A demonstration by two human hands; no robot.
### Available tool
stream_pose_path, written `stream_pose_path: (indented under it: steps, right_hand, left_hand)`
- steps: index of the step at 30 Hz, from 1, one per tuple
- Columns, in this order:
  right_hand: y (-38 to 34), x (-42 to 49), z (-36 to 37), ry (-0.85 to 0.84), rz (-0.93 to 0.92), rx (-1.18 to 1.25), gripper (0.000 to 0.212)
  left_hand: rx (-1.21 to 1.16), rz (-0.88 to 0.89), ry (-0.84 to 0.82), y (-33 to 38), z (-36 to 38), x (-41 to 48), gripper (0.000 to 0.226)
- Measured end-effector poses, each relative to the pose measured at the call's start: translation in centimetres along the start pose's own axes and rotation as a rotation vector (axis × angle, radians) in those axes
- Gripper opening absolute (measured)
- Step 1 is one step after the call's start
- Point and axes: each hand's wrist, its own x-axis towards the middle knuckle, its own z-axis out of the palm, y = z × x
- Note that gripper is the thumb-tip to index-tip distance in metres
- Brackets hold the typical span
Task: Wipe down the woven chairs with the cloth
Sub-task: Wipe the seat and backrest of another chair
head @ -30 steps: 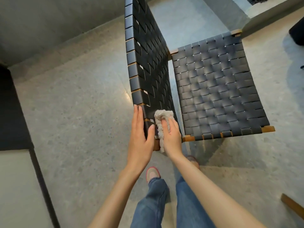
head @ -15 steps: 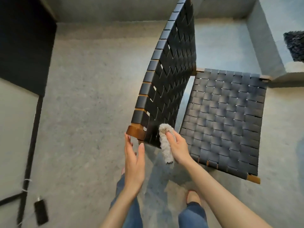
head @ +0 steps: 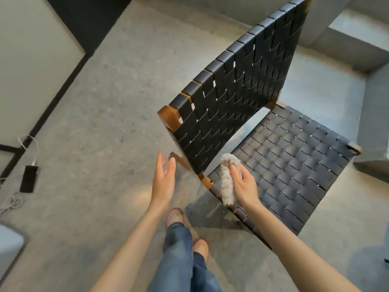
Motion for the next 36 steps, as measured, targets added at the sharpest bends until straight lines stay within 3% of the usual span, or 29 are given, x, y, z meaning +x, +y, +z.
stream_pose_path:
  steps: [8,11,15,20,24,31,36]
  right_hand:
    - [3.7,4.4,2.5,0.055,-0.014,-0.064,0.030]
    - [6.3,7.6,4.1,0.093,-0.091,-0.099,0.036]
    - [11.1,10.9,6.6,0.091,-0.188,-0.110,0.048]
    - [17.2,13.9,10.1,0.047,-0.588,-0.131,0.048]
    - [19.7,17.1,12.6,-0.006,-0.953,-0.192,0.069]
    - [21.3,24.0,13.8,0.210,-1.315,-0.191,0.056]
    - [21.4,27.8,11.9,0.275,-1.469,-0.297,0.058]
  left_hand:
    - [0.066,0.024,-0.053,-4.7,2.1,3.8,0.064]
    - [0.066,0.072,0.036,-7.2,4.0,6.1,0.071]
    - [0.004,0.279,0.157,-11.3,6.9,8.4,0.069]
    - [-0.148,0.458,0.249,-15.5,11.0,12.3,0.062]
    - [-0.200,0.711,0.377,-18.1,13.5,15.1,0.059]
    - [-0.201,1.136,0.699,-20.4,16.3,19.6,0.049]
    - [-0.075,1.173,0.928,-20.3,17.0,20.5,0.046]
